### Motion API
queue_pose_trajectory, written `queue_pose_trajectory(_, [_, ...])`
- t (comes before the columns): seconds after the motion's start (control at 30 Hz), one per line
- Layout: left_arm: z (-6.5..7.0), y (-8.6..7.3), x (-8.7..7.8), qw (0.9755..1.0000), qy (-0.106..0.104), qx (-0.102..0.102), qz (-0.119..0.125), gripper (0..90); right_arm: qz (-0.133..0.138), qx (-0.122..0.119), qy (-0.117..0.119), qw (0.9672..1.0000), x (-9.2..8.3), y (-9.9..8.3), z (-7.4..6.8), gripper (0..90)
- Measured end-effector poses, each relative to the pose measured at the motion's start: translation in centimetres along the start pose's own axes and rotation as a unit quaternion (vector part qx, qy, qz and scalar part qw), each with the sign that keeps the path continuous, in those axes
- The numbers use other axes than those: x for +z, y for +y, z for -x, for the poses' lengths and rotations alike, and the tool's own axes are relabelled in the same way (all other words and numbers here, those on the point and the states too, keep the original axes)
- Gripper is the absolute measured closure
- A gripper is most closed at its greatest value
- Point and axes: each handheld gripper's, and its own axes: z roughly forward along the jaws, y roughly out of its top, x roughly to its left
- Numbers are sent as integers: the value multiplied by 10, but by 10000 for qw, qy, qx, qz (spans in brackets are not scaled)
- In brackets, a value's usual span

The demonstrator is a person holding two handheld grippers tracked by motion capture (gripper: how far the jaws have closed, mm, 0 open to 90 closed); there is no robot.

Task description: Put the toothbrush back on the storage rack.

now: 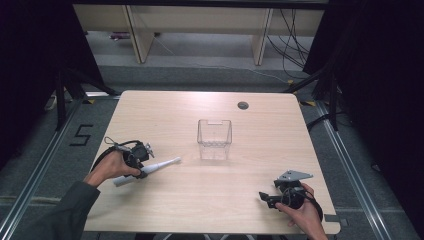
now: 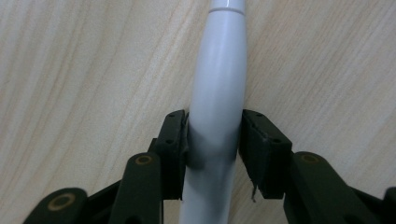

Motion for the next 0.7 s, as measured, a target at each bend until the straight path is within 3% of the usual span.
queue_pose_trajectory(0.03, [0,1,0,10000,-4,-16,-48,639,28,-133,-9,9999,0,0,2,247])
queue_pose_trajectory(0.47, [-1,1,-1,9998,48,-84,-182,658,62,-101,-27,9999,0,0,2,247])
queue_pose_trajectory(0.7, [-4,-4,-6,9996,138,-249,25,659,24,-31,-15,10000,-1,0,1,247])
